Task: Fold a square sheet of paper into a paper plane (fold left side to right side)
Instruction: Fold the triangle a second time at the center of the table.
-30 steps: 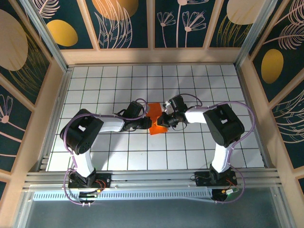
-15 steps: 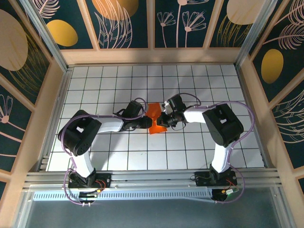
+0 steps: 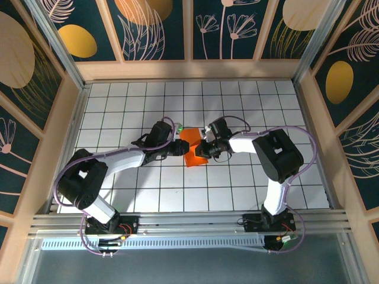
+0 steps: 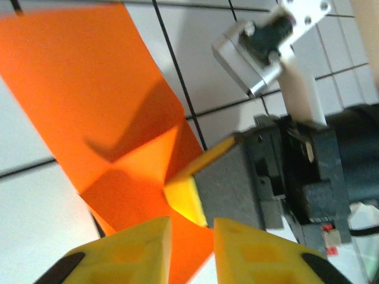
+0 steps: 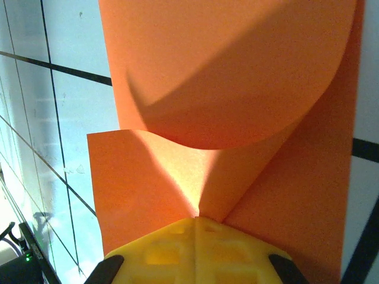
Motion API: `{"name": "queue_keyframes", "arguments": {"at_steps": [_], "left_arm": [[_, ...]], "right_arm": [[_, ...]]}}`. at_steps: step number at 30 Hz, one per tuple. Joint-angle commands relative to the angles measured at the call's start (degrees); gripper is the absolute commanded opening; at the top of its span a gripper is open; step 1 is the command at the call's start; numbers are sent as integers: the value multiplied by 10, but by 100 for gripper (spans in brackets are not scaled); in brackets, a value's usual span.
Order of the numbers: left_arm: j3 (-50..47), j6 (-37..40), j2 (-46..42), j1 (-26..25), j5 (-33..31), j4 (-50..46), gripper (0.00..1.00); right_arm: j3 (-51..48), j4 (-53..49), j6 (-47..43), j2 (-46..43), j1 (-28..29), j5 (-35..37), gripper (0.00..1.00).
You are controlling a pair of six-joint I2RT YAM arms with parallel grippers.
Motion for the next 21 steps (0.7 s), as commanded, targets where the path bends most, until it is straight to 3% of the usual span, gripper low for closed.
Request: {"name": "queue_keyframes", "arguments": {"at_steps": [1, 10, 21], "left_arm": [[-24, -43, 8, -3, 83, 56, 19], [-6, -44, 70, -23, 119, 68, 12], [-5, -30, 110, -25, 93, 51, 11]], "right_arm": [[2, -28, -7, 24, 9, 28, 0], [3, -31, -9, 24, 9, 29, 0], [6, -42, -14, 25, 11, 35, 0]]}}
